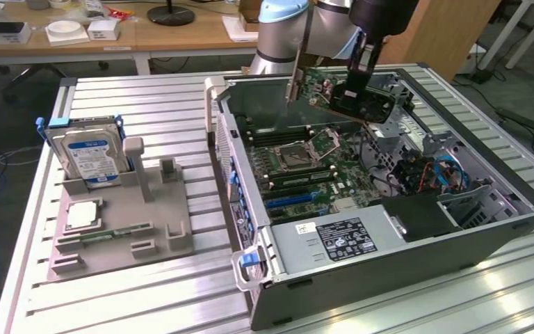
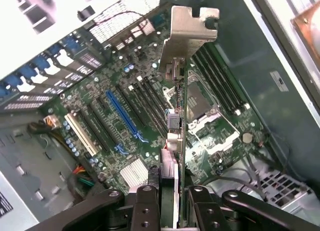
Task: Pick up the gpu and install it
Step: 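Insert the gpu into the slot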
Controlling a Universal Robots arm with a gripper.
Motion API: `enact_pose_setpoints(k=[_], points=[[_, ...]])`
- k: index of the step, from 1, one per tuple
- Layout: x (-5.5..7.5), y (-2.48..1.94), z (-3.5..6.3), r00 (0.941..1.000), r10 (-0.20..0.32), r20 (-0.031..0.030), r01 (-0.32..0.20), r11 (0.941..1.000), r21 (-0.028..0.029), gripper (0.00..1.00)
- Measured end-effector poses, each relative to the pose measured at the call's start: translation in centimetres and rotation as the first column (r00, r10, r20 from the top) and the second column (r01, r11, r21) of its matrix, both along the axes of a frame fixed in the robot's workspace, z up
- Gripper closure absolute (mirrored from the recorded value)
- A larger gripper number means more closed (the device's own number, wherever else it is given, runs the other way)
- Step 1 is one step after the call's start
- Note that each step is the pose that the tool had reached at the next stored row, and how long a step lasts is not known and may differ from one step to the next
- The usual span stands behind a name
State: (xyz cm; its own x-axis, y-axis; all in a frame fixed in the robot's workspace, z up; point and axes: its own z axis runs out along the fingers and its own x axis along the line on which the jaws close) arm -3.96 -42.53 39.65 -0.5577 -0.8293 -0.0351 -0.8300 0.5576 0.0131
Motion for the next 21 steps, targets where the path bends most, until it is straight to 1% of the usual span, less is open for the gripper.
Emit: enact_pose_setpoints(k=[3, 5, 7, 10, 12, 15, 21], points=[[0.00, 0.00, -0.02, 0.9985, 0.054, 0.0001, -0.054, 0.9985, 0.0000, 0.73], [0.00, 0.00, -0.04, 0.9961, 0.089, 0.0001, -0.089, 0.9961, 0.0001, 0.73], [0.00, 0.00, -0.06, 0.9923, 0.124, 0.0001, -0.124, 0.9923, 0.0001, 0.73], [0.00, 0.00, -0.12, 0.9838, 0.179, 0.0002, -0.179, 0.9838, 0.0003, 0.73], [0.00, 0.00, -0.18, 0.9768, 0.214, 0.0001, -0.214, 0.9768, 0.0001, 0.73], [0.00, 0.01, -0.29, 0.9638, 0.267, 0.0001, -0.267, 0.9638, 0.0001, 0.73], [0.00, -0.01, -0.46, 0.9317, 0.363, 0.0009, -0.363, 0.9317, -0.0001, 0.73]])
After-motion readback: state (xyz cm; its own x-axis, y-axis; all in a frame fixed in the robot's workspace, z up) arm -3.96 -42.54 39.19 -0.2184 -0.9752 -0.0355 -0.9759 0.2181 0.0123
